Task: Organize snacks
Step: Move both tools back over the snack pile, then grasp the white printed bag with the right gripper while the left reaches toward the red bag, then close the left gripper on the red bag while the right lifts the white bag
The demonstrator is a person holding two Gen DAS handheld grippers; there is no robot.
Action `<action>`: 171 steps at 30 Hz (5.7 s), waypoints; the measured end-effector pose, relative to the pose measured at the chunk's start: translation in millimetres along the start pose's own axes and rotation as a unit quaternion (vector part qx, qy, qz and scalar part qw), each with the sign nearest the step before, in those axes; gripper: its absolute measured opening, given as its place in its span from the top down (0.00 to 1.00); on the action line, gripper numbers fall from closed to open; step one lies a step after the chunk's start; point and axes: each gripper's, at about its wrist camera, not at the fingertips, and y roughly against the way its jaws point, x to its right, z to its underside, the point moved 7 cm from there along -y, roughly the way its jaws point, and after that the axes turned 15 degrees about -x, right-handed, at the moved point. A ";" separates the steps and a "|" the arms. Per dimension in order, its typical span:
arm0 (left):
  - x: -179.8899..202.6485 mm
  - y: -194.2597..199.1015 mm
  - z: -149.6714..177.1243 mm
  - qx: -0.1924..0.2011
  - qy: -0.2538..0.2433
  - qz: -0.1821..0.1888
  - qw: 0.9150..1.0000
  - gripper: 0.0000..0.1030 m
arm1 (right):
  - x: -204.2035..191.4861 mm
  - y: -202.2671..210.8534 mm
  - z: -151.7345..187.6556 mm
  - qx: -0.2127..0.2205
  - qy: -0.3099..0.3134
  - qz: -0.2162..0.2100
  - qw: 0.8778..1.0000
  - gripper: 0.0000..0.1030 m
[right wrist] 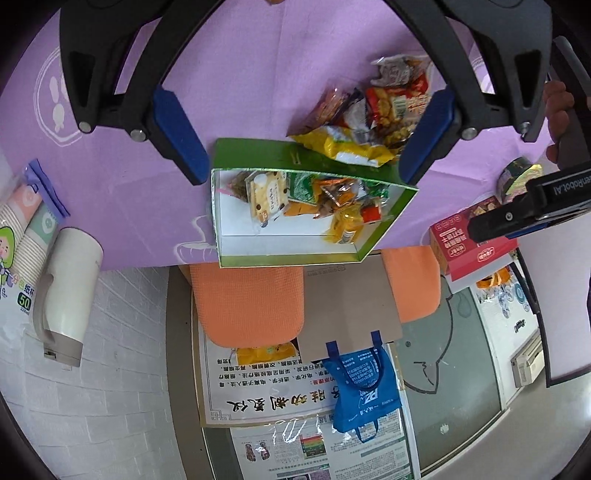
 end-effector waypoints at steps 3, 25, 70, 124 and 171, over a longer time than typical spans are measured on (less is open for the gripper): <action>-5.7 12.3 20.1 0.003 0.003 0.009 1.000 0.05 | -4.1 7.8 18.5 -0.005 -0.001 -0.002 1.000 0.01; -61.9 -27.5 151.6 -0.087 0.045 0.062 0.993 0.11 | -83.2 -88.4 122.5 -0.155 0.063 -0.059 0.984 0.22; -45.8 -87.0 141.0 -0.157 0.014 0.096 0.983 0.42 | -84.2 -96.1 131.2 -0.177 0.173 -0.060 0.967 0.59; -4.2 -116.1 130.5 -0.155 -0.114 0.065 0.979 0.28 | -83.0 -88.6 158.8 -0.209 0.158 -0.053 0.964 0.45; 20.1 -116.3 154.0 -0.185 -0.085 0.011 0.979 0.30 | -42.0 -81.1 152.3 -0.185 0.097 0.004 0.978 0.60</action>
